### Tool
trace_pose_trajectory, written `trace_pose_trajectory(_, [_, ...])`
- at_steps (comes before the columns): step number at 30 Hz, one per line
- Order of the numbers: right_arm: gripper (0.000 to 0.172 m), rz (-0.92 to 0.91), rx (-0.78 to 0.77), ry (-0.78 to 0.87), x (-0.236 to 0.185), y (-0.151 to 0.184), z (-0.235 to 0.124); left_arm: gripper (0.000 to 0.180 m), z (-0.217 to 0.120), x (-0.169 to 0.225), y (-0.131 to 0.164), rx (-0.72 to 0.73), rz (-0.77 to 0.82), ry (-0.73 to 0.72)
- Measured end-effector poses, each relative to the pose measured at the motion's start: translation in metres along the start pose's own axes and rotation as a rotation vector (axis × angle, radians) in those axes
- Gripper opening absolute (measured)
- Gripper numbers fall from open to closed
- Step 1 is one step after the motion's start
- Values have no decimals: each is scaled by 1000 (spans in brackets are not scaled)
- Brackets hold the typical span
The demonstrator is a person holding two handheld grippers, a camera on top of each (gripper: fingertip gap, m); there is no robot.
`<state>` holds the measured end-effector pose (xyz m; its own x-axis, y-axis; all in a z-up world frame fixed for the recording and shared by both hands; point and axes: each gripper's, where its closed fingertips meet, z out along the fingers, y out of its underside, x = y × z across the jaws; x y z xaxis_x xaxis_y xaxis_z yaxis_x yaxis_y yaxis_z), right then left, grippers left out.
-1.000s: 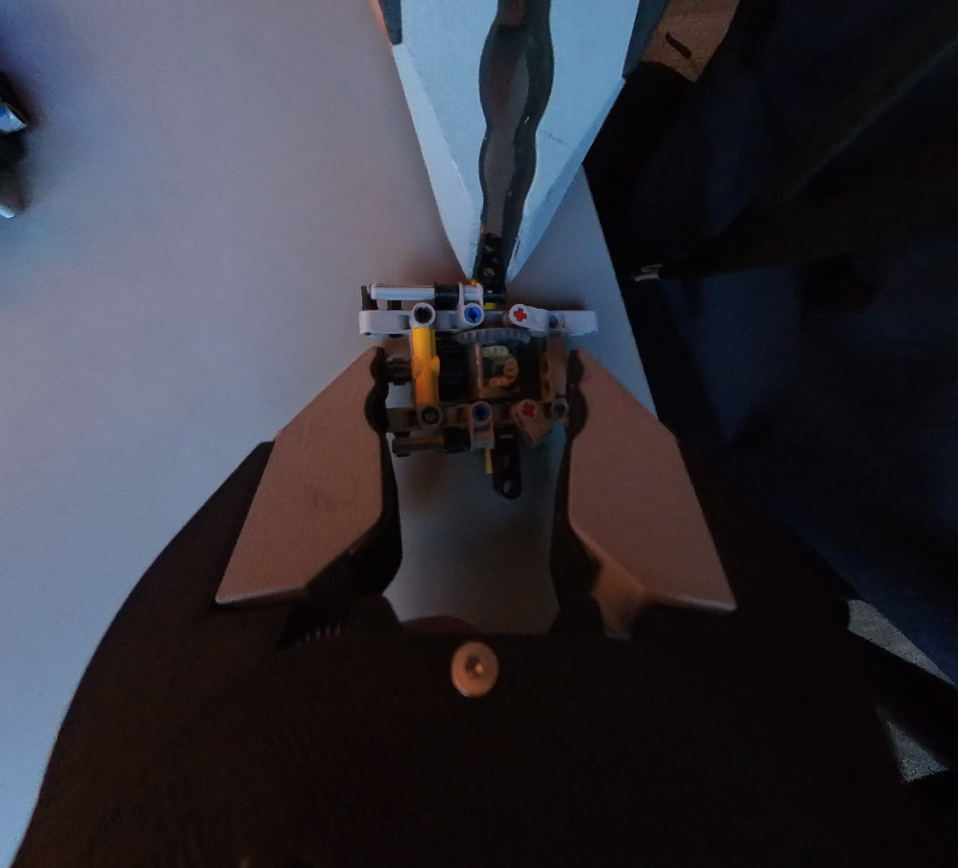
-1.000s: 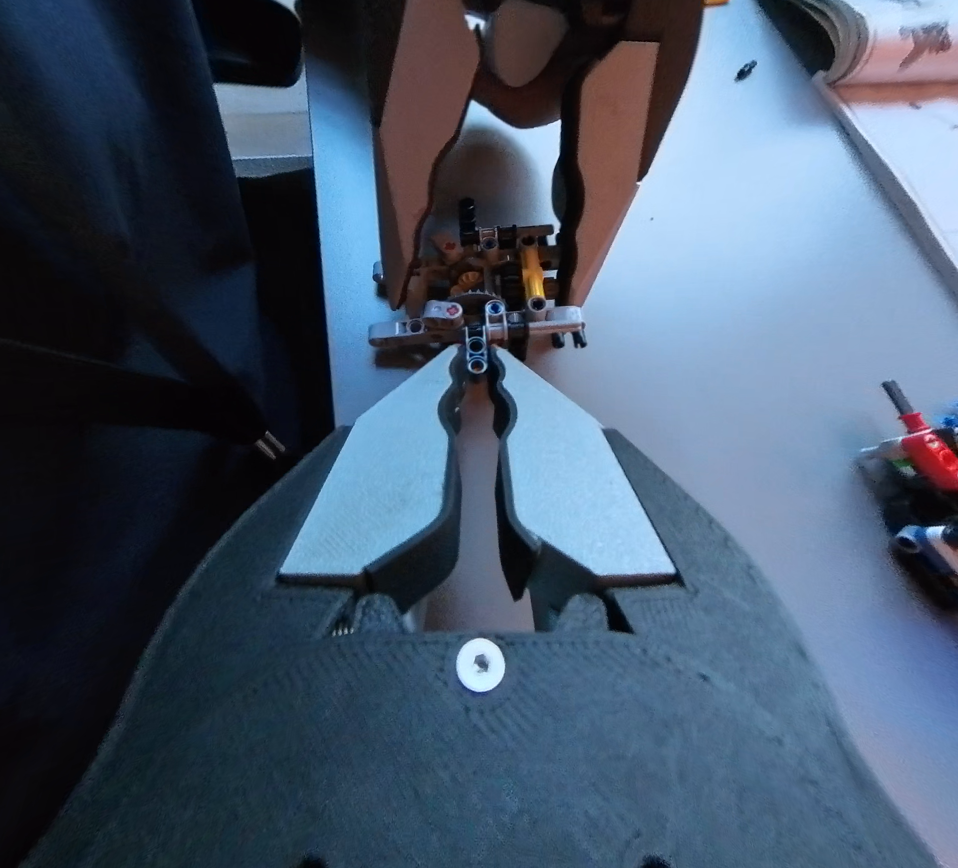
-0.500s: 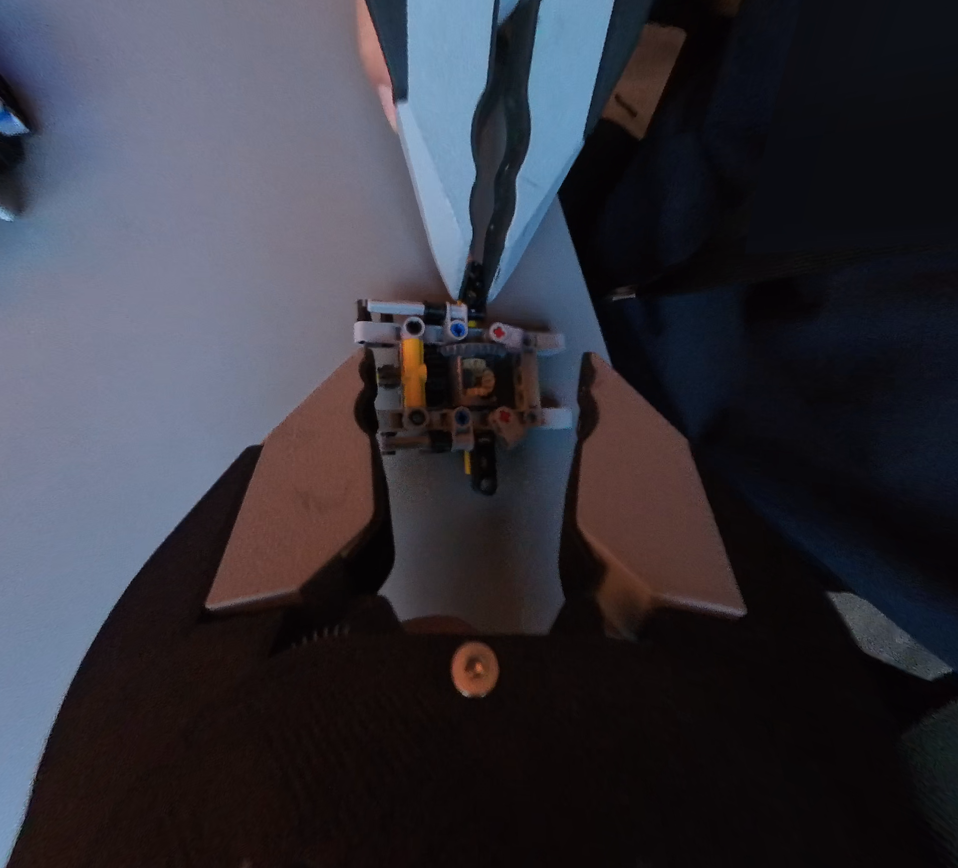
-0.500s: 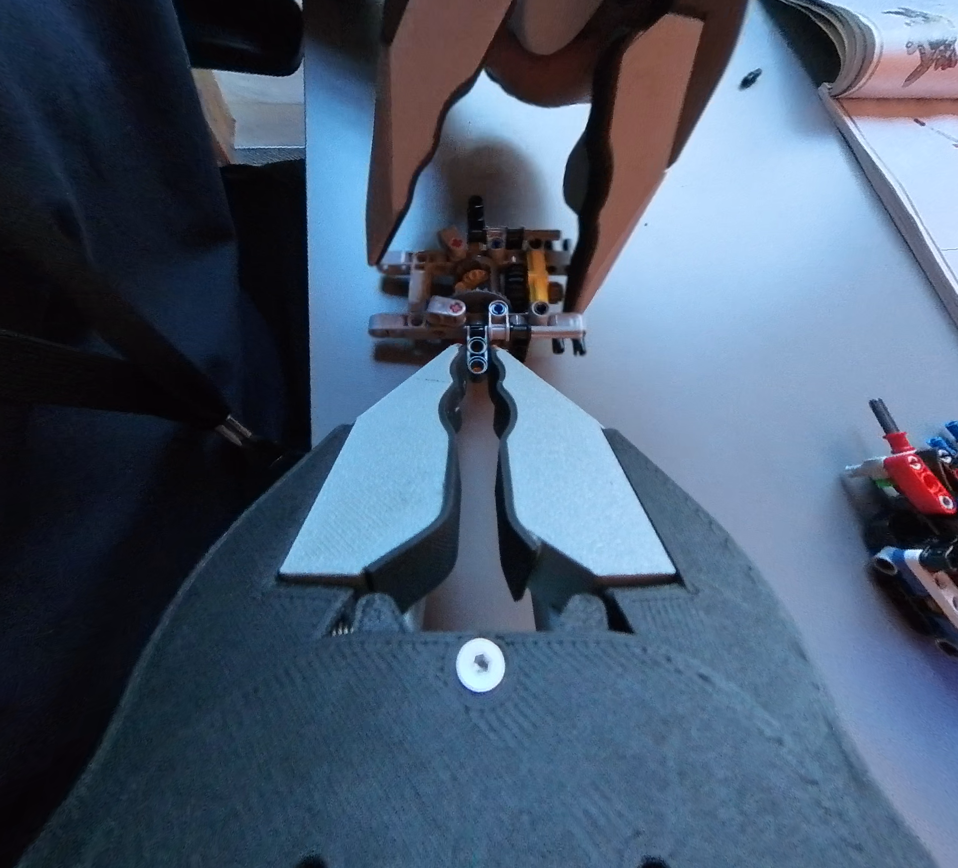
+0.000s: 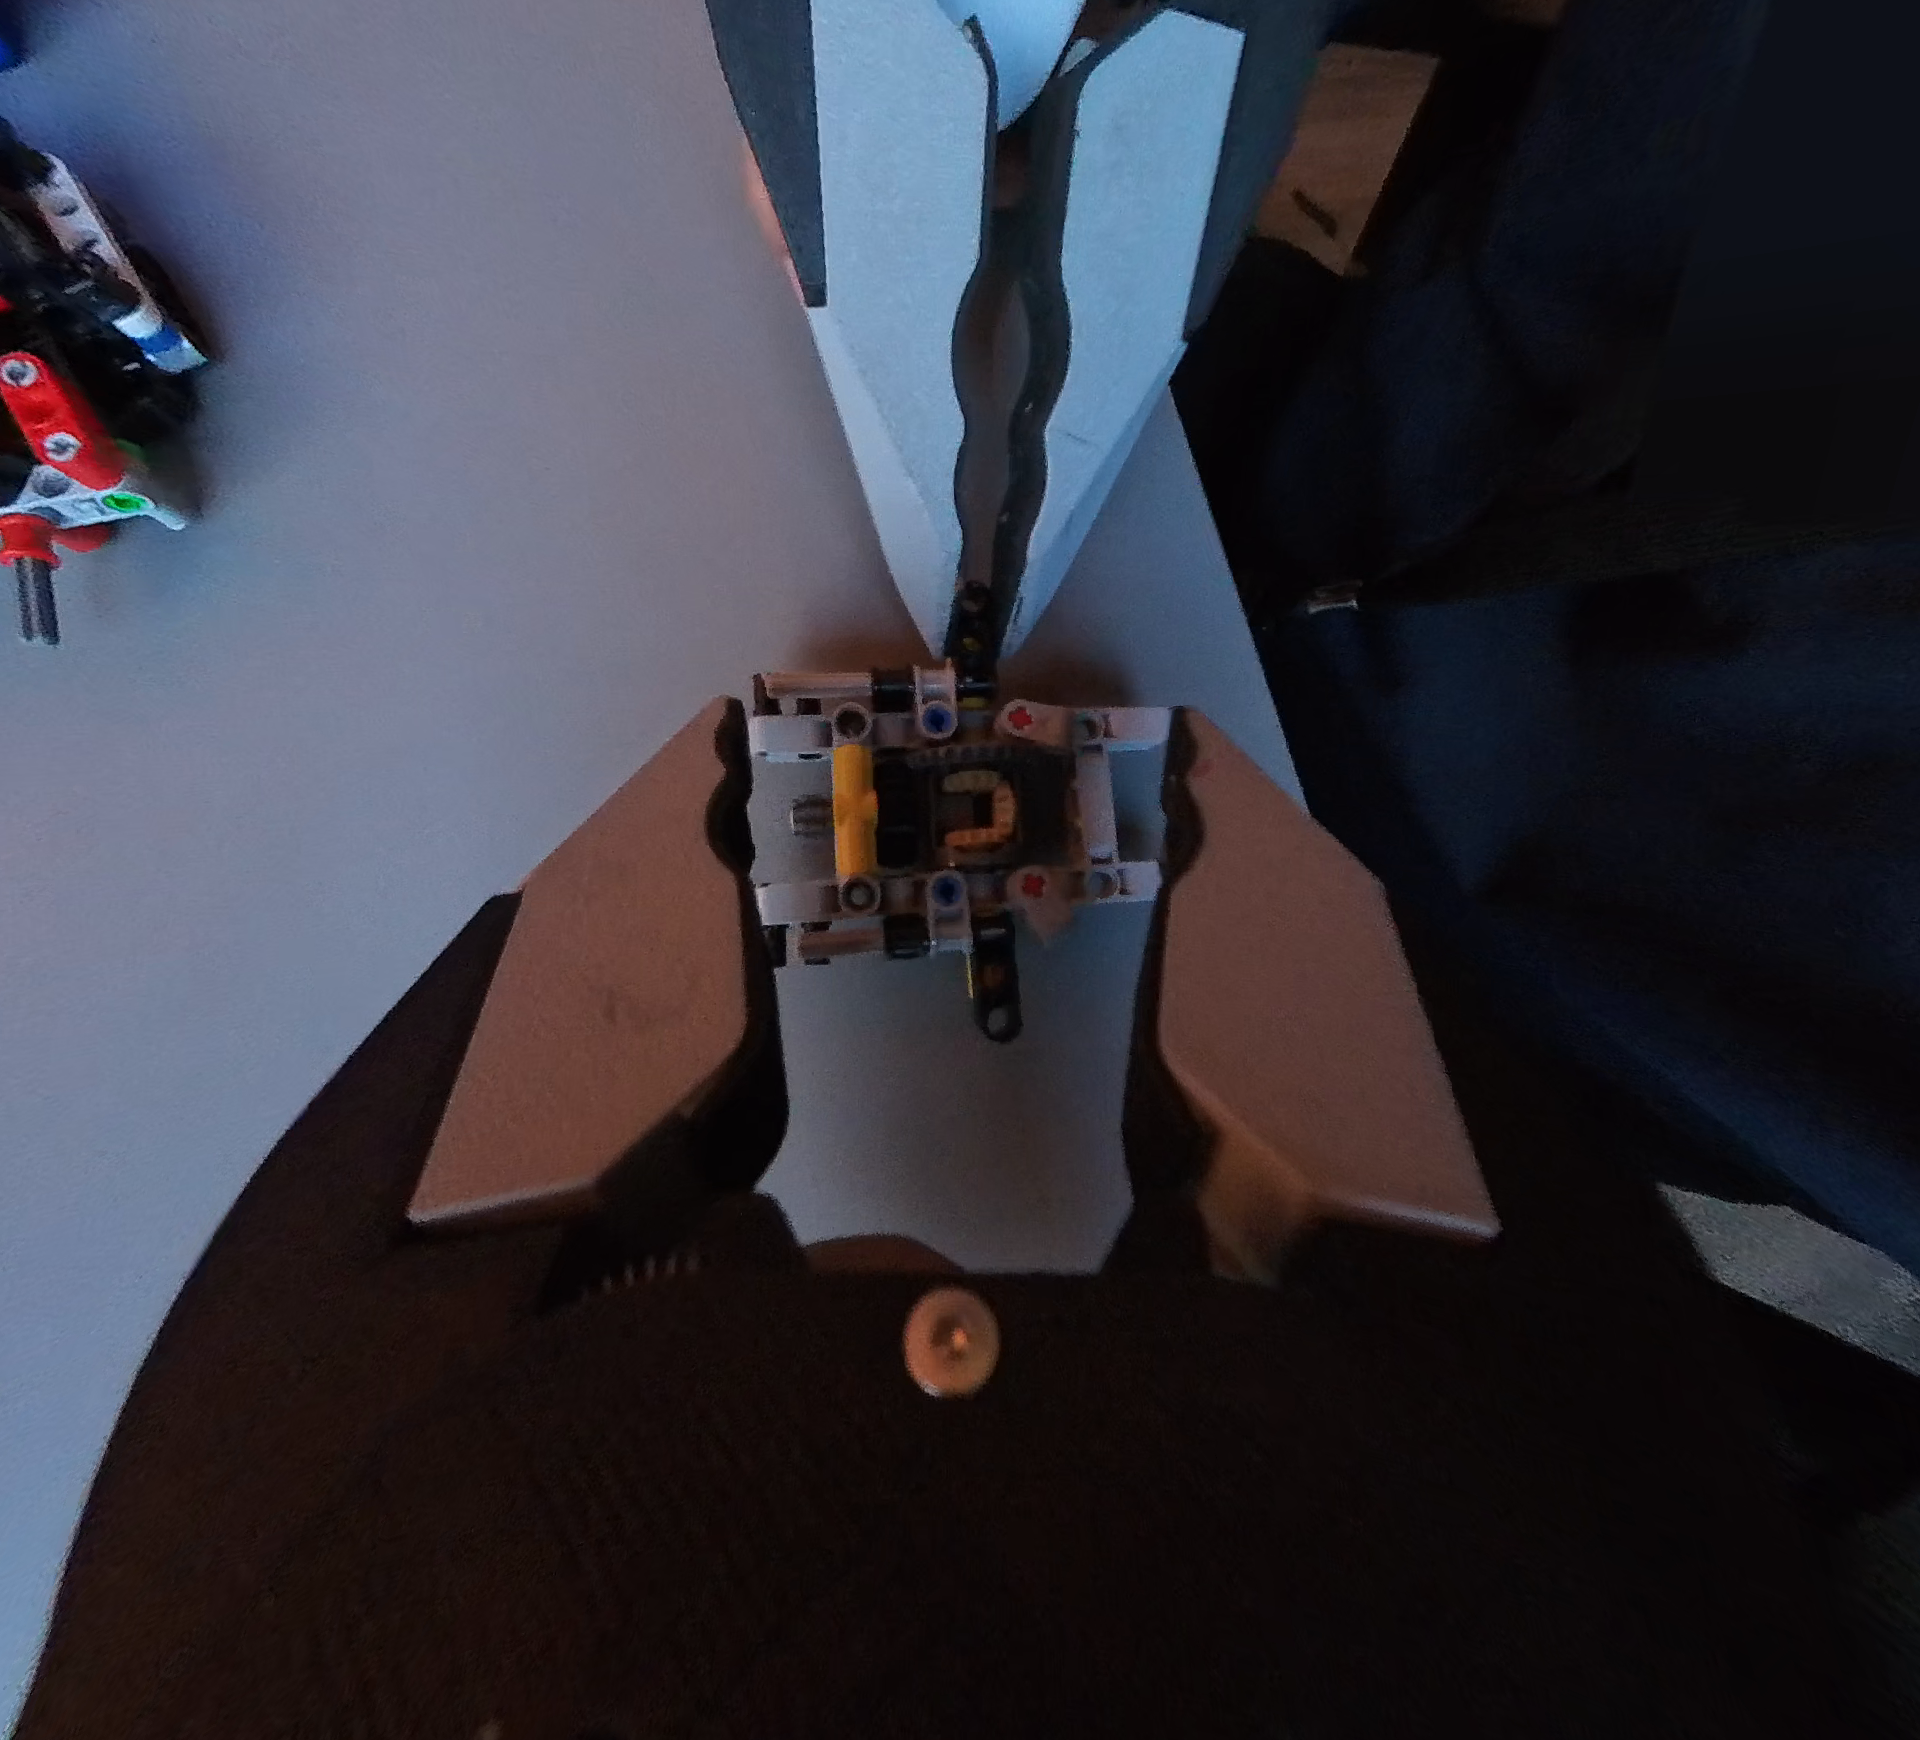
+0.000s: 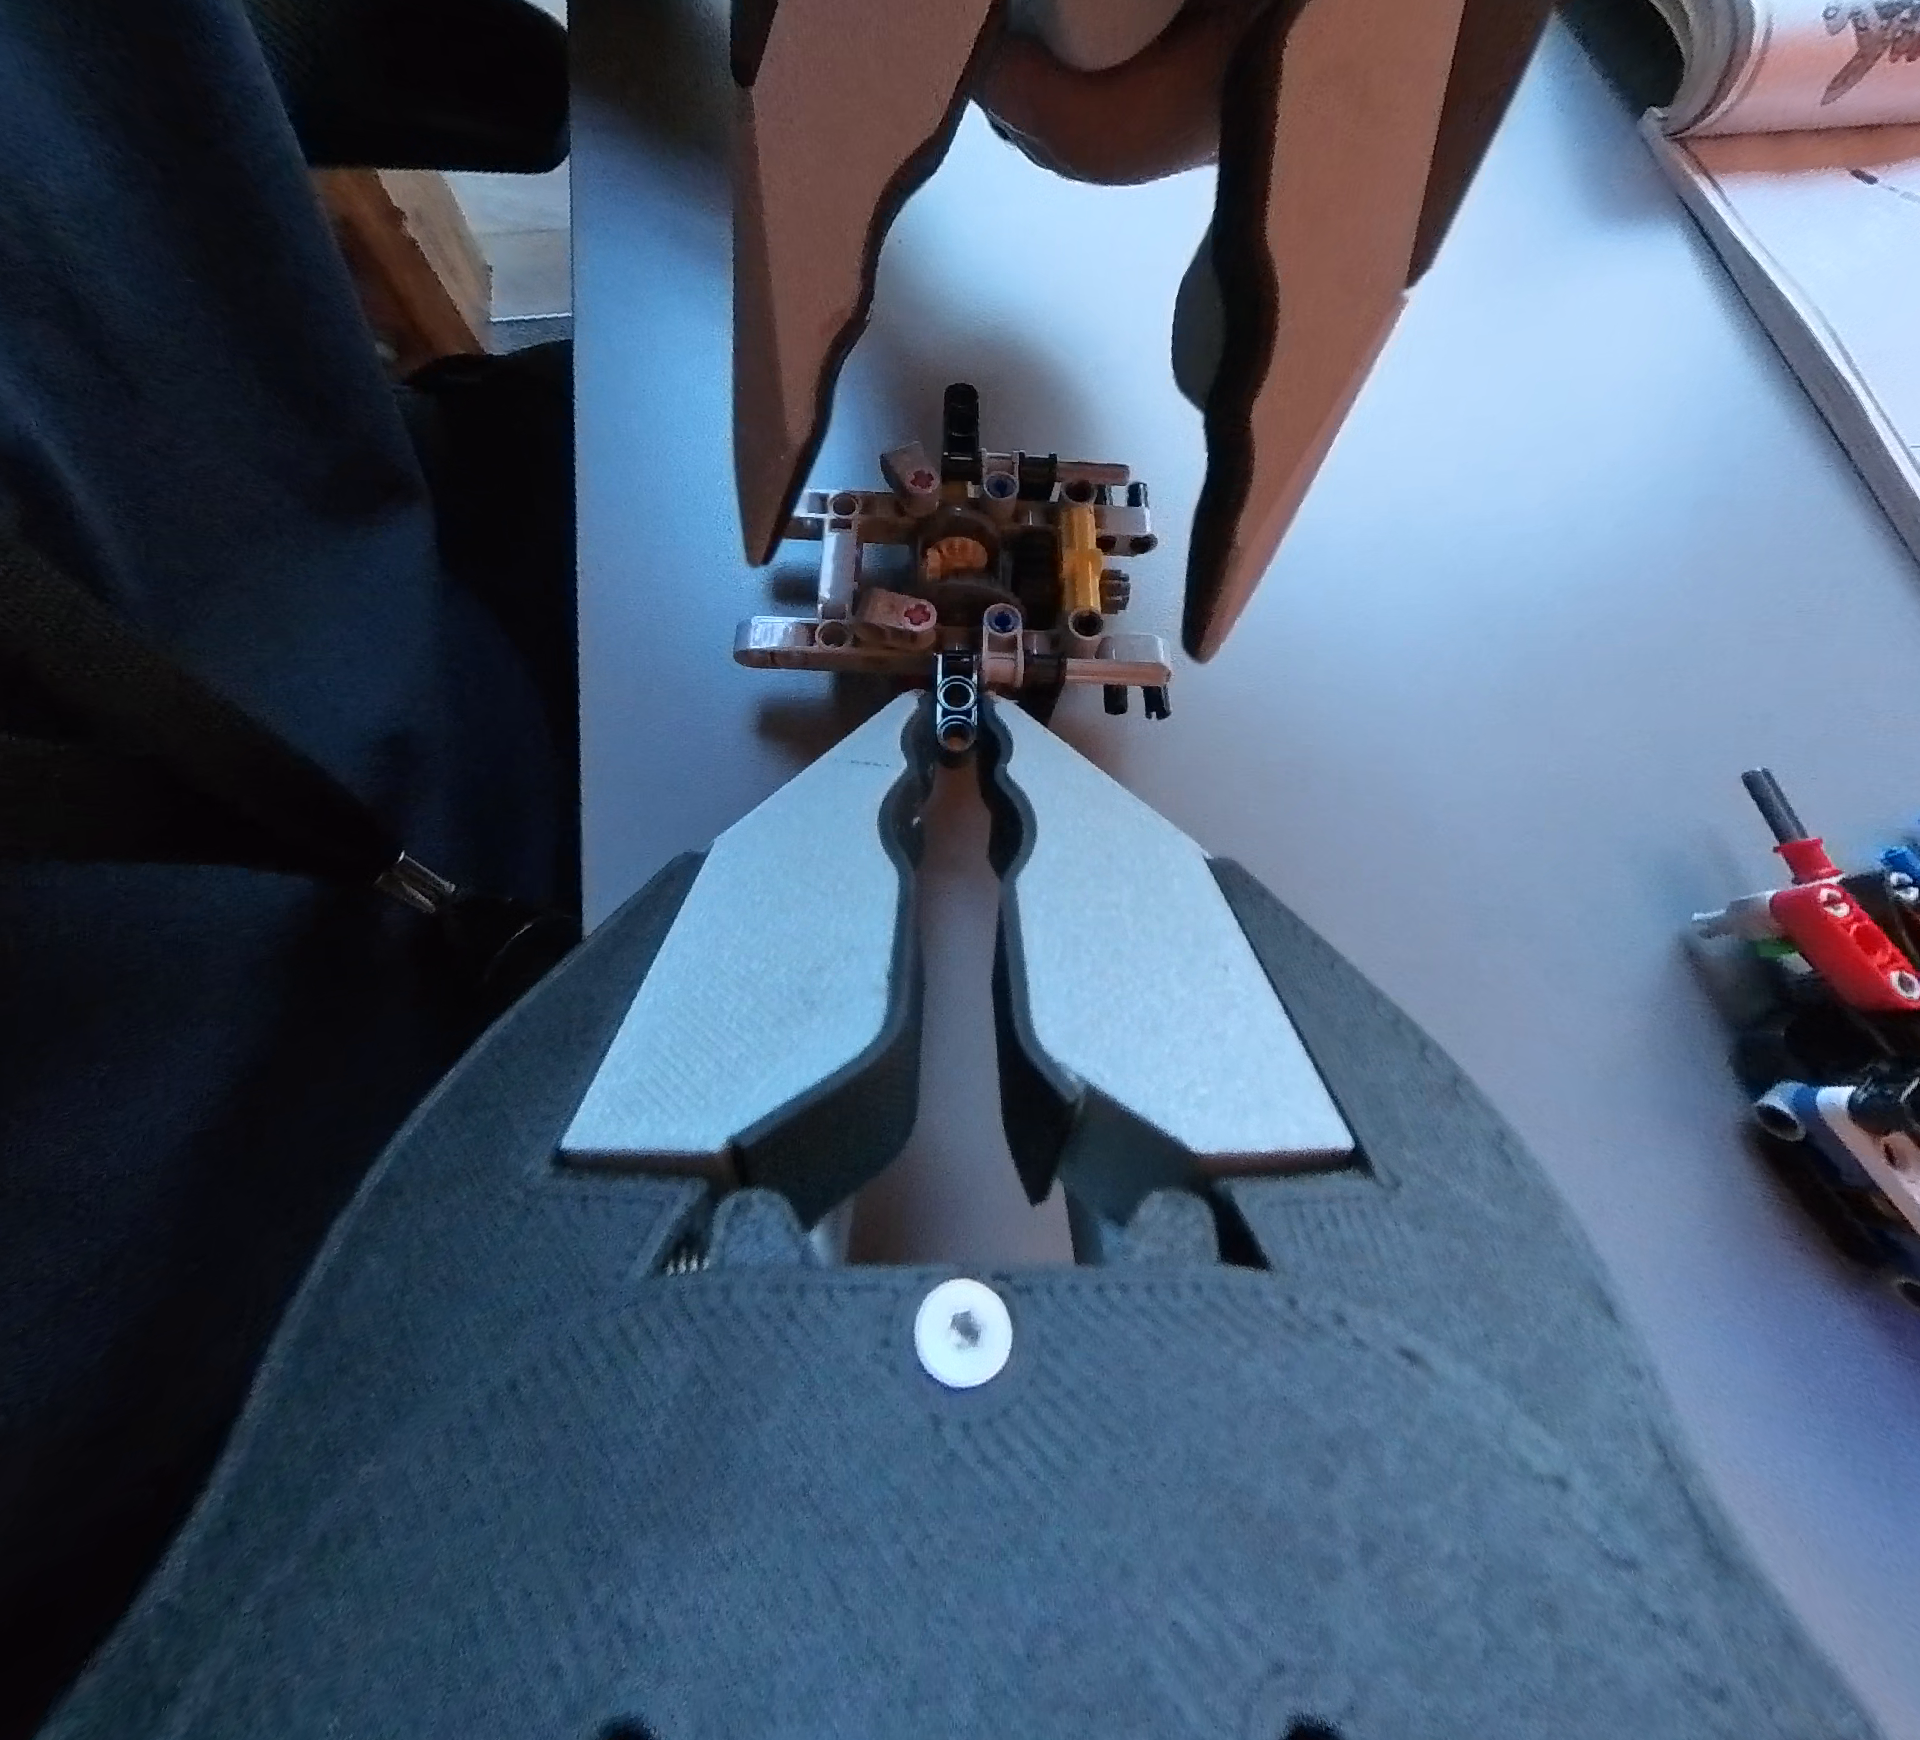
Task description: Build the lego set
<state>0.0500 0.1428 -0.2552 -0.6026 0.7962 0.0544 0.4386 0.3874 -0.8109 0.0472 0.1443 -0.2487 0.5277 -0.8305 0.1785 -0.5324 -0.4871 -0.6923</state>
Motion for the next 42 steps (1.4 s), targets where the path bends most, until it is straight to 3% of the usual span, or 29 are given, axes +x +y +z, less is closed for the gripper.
trace_pose_trajectory(6, [5,27,0,-12,2,0,0,84,15,-2,5,-84,72,-27])
trace_pose_trajectory(16, [5,61,-13,3,7,1,2,69,20,-14,5,-10,-37,-116])
trace_pose_trajectory(26, [6,104,-17,14,14,-1,6,65,15,-24,7,-28,10,-259])
trace_pose_trajectory(42, [6,107,-23,12,14,-1,7,63,14,-23,8,-40,30,-277])
